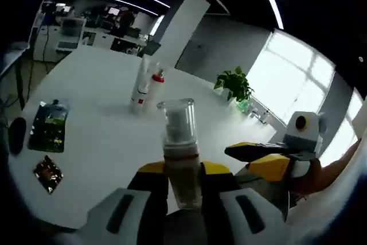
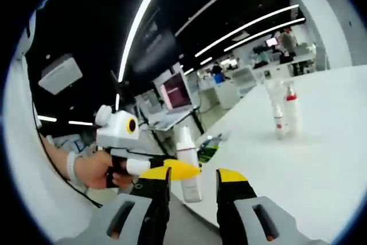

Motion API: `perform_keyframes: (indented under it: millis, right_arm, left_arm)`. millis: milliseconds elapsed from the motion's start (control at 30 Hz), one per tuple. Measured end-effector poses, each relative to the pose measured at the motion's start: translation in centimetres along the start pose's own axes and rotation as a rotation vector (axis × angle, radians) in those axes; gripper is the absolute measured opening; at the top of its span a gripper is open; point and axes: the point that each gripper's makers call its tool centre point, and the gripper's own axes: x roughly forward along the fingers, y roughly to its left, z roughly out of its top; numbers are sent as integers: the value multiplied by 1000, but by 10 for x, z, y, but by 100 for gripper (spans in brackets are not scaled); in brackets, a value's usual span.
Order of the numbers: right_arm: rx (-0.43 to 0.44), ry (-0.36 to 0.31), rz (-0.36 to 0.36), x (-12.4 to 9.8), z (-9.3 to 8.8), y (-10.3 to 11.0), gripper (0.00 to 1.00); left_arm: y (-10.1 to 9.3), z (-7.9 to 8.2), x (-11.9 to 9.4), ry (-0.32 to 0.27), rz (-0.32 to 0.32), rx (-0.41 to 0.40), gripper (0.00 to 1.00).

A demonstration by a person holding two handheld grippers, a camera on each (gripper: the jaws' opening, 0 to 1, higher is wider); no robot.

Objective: Arrange the skincare products in the storage area until every visible bottle or jar stands upright without overlapping.

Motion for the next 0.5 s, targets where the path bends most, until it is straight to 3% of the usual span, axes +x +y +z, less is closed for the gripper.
perform_keyframes:
  millis: [67,133,167,233,467,500]
  right_arm:
    - [-16,34,8,5,-7,3,29]
    - [-37,55,8,9,-12,5,28]
    - [-37,58,13,10,-13,6,28]
    - [-55,80,-1,13,-18,4,26]
    - [-105,170,-15,15,-42,4,19]
    - [-114,175,-19,15,-43,4,19]
  left_arm:
    - [-14,-7,2,27,-30,70,16]
    - [-27,-15,6,52,-61,210,16]
    - [-32,-21,8,74,-74,241,16]
    - [-35,-24,10,80,-84,240,16]
    - [-32,-42,11,120,-65,434,16]
    - [-32,-43,11,118,-62,431,16]
